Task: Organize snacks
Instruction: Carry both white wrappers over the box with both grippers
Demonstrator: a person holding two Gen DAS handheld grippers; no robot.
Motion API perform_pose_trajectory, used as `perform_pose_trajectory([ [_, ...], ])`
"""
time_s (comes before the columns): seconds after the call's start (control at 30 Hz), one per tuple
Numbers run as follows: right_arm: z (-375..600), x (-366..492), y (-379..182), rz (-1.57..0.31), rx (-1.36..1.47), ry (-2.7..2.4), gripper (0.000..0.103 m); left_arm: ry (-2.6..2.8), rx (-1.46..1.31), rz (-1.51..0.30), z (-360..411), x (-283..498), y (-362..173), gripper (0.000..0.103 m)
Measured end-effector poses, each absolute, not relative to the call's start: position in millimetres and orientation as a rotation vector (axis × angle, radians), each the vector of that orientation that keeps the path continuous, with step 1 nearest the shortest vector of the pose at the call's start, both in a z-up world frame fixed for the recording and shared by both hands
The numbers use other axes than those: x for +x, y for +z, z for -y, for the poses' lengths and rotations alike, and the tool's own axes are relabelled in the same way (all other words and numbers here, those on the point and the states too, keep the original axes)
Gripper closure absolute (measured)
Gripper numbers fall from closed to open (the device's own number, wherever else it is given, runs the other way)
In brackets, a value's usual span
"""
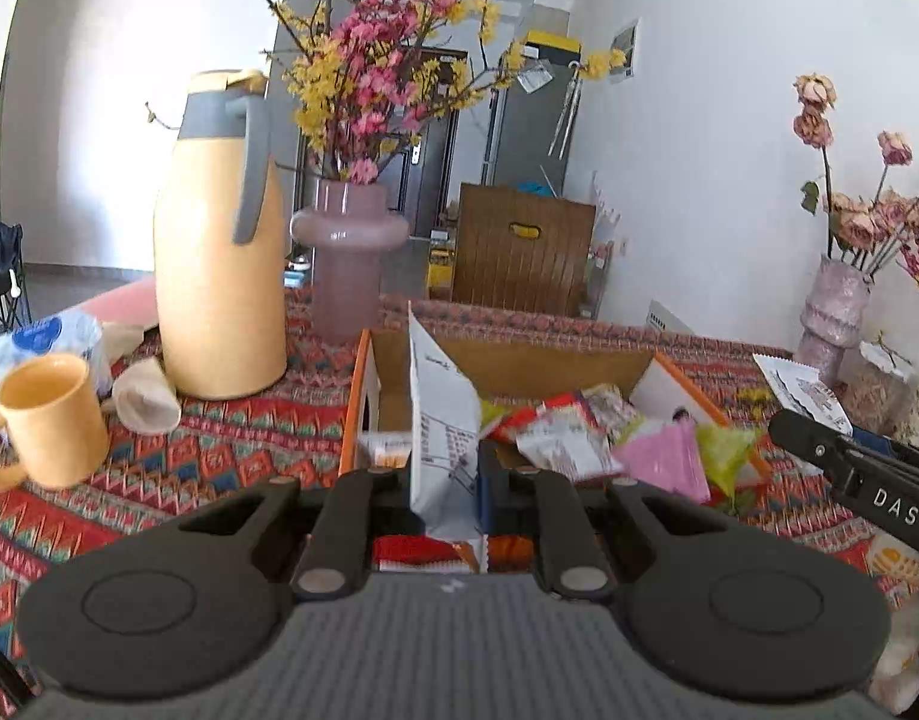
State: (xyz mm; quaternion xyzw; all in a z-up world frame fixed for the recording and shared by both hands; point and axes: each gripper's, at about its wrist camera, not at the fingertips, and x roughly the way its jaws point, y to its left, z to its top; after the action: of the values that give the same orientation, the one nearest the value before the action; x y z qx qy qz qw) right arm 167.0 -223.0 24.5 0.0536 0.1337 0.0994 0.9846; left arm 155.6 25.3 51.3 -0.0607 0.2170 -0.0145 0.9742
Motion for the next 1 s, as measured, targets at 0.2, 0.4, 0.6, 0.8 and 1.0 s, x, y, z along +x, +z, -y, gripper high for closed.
perform_pose_trajectory([
  [0.2, 211.2, 196.8, 38.9, -0.247, 0.086, 0.191, 0.053, -0.01, -0.132, -0.404, -26.7, 185.5, 62.9, 0.088],
  [0.4, 196.1, 228.1, 48.3, -0.233, 0.066, 0.186, 0.053, 0.005, -0.145, -0.378, -26.5, 218.5, 66.4, 0.088],
  [0.6, 183.4, 261.2, 42.2, -0.243, 0.072, 0.167, 0.053, 0.043, -0.164, -0.4, -32.3, 253.9, 49.1, 0.088],
  [0.8, 183.6, 276.7, 16.4, -0.274, 0.08, 0.176, 0.053, 0.039, -0.159, -0.43, -37.4, 269.8, 23.1, 0.088],
  [1.0, 180.4, 285.3, 3.6, -0.328, 0.065, 0.188, 0.053, 0.026, -0.168, -0.431, -40.8, 267.5, 19.0, 0.087],
])
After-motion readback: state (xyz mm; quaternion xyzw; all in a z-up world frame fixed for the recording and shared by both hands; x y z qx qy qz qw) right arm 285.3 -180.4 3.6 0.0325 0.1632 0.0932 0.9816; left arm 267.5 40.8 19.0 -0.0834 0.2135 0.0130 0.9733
